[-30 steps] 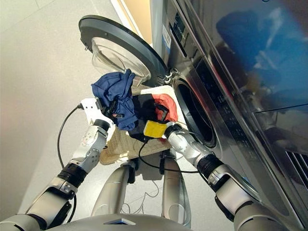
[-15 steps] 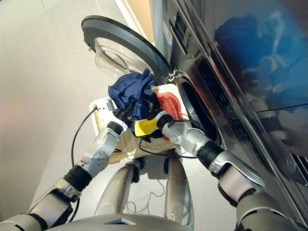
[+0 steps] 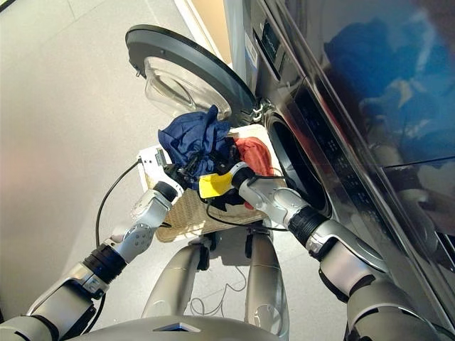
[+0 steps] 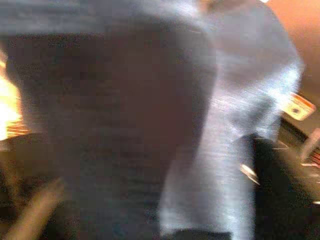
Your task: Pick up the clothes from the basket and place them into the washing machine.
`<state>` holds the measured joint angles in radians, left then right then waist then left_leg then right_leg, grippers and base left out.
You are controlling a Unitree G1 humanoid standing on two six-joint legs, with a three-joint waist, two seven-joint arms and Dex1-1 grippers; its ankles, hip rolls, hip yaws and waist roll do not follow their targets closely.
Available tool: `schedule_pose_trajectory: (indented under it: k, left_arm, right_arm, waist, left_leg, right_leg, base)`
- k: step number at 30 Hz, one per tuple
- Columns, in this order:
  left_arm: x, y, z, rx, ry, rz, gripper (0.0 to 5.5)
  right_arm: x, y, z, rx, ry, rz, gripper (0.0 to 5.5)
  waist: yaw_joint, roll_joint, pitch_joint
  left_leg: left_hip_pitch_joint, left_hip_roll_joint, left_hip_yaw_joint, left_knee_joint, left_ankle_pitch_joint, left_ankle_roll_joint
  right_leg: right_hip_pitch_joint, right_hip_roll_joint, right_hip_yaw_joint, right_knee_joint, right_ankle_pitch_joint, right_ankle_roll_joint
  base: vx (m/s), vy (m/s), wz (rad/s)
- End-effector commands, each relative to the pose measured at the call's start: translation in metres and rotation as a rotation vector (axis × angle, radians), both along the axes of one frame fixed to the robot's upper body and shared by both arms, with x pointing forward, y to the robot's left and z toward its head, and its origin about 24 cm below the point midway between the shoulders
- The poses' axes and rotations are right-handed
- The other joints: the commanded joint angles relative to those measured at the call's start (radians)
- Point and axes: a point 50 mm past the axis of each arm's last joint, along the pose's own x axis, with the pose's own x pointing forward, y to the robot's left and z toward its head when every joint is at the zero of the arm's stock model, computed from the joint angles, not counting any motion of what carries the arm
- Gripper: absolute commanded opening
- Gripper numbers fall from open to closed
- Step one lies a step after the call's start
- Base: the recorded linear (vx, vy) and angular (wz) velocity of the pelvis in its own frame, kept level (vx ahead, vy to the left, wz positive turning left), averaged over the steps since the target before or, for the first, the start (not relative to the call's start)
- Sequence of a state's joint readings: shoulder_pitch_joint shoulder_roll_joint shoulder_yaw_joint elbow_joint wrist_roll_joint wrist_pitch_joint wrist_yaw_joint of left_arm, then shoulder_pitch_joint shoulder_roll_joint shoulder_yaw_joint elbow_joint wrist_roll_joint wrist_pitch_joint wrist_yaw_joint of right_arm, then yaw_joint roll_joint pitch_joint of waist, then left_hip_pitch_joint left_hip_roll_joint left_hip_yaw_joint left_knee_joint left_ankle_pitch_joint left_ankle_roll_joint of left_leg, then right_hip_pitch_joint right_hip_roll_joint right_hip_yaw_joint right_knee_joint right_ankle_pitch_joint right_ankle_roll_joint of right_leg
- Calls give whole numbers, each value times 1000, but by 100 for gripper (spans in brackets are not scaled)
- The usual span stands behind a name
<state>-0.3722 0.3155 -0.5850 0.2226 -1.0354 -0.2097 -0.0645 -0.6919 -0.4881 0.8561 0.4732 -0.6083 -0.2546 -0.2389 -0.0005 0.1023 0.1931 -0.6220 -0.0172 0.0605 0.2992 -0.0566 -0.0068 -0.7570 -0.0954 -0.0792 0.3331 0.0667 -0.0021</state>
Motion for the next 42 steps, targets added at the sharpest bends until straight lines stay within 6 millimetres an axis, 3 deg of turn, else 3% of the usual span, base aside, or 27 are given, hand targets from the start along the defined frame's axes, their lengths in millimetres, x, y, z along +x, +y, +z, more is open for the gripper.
schedule_pose_trajectory:
  k: [1, 9, 11, 12, 13, 16, 17, 18, 19, 24, 25, 27, 30, 31, 36, 38, 42]
  left_arm:
    - [-6, -10, 16, -76, -98, -26, 550]
    - [2, 67, -8, -196, 2, 431, 550]
    - [-2, 91, -16, -138, 11, 548, 550]
    - [-2, 91, -17, -138, 11, 548, 550]
    - [-5, 105, -20, -34, -2, 622, 550]
    - [-7, 114, -30, -12, 37, 691, 550]
    - [-8, 117, -38, 9, 69, 723, 550]
    - [-8, 118, -42, 20, 90, 741, 550]
    - [-6, 118, -52, 64, 133, 755, 550]
    - [-5, 107, -59, 123, 164, 732, 550]
    - [-4, 102, -63, 123, 185, 721, 550]
    - [-3, 97, -66, 149, 192, 696, 550]
    - [0, 83, -56, 197, 120, 614, 550]
    - [0, 83, -55, 197, 119, 614, 550]
    - [-4, 81, -45, 278, 29, 536, 550]
    - [-3, 80, -46, 306, 27, 518, 550]
    - [2, 80, -42, 325, 5, 506, 550]
  right_arm:
    - [-3, 19, 20, 257, 8, 20, 0]
    - [-4, -30, -8, 426, 124, -235, 0]
    - [-5, -42, -18, 492, 165, -317, 0]
    - [-5, -42, -18, 492, 166, -317, 0]
    - [-6, -52, -25, 546, 198, -385, 0]
    - [-5, -62, -30, 616, 218, -454, 0]
    - [-4, -66, -33, 665, 235, -495, 0]
    - [-4, -69, -34, 710, 248, -522, 0]
    - [-1, -77, -37, 816, 273, -601, 0]
    - [7, -89, -33, 1070, 296, -703, 0]
    - [12, -90, -24, 1188, 285, -714, 0]
    - [17, -92, -16, 1245, 265, -718, 0]
    - [35, -113, 18, 1477, 148, -752, 0]
    - [35, -113, 18, 1478, 148, -752, 0]
    - [56, -155, 104, 1756, -188, -746, 0]
    - [52, -174, 143, 1843, -388, -729, 0]
    - [37, -205, 191, 1855, -639, -706, 0]
  waist:
    - [-4, -3, -38]
    - [-5, -8, -39]
    - [-3, -3, -39]
    - [-3, -3, -39]
    - [0, 2, -38]
    - [5, 6, -35]
    - [10, 12, -35]
    - [10, 14, -31]
    - [9, 20, -21]
    - [11, 38, 6]
    - [12, 47, 19]
    - [15, 54, 26]
    - [25, 81, 41]
    - [27, 81, 40]
    - [62, 112, 42]
    - [69, 116, 41]
    - [71, 113, 35]
  left_leg:
    - [-70, -18, -22, 13, 35, 20]
    - [-82, -19, -20, 10, 40, 17]
    - [-87, -19, -18, 9, 43, 17]
    - [-88, -19, -18, 8, 43, 17]
    - [-94, -19, -16, 10, 45, 16]
    - [-101, -20, -13, 8, 48, 16]
    - [-89, -17, -18, 8, 20, 11]
    - [-93, -17, -17, 7, 21, 12]
    - [-106, -18, -13, 8, 25, 12]
    - [-160, -21, -8, 29, 29, 13]
    - [-189, -20, -8, 45, 29, 13]
    - [-213, -19, -5, 59, 27, 13]
    - [-284, -19, -6, 96, 18, 16]
    - [-287, -18, -6, 98, 18, 16]
    - [-374, -12, -3, 159, -8, 21]
    - [-401, -10, -6, 181, -20, 22]
    - [-430, -5, -11, 208, -36, 25]
  right_leg:
    - [49, 20, 4, -47, -16, 68]
    - [39, 18, 1, -51, -14, 65]
    - [33, 17, 2, -51, -12, 64]
    - [33, 17, 2, -51, -12, 64]
    - [26, 15, 3, -48, -11, 63]
    - [18, 14, 5, -47, -11, 63]
    - [23, 18, 11, -38, -37, 70]
    - [16, 18, 13, -35, -37, 70]
    - [2, 16, 16, -31, -33, 69]
    - [-52, 9, 19, -9, -32, 66]
    - [-80, 8, 20, 6, -33, 65]
    - [-108, 9, 22, 23, -34, 64]
    - [-181, 8, 26, 64, -44, 60]
    - [-184, 8, 26, 65, -44, 60]
    - [-279, 11, 44, 120, -56, 61]
    - [-308, 15, 49, 143, -62, 62]
    - [-344, 17, 53, 174, -73, 65]
  base:
    - [0, 0, 0]
    - [0, 0, 0]
    - [0, 0, 0]
    - [0, 0, 0]
    - [0, 0, 0]
    - [29, 6, 0]
    - [80, 21, -8]
    - [61, 34, -12]
    - [0, 0, 0]
    - [0, 0, 0]
    - [0, 0, 0]
    - [0, 0, 0]
    - [0, 0, 0]
    - [0, 0, 0]
    - [0, 0, 0]
    - [0, 0, 0]
    - [13, -5, -13]
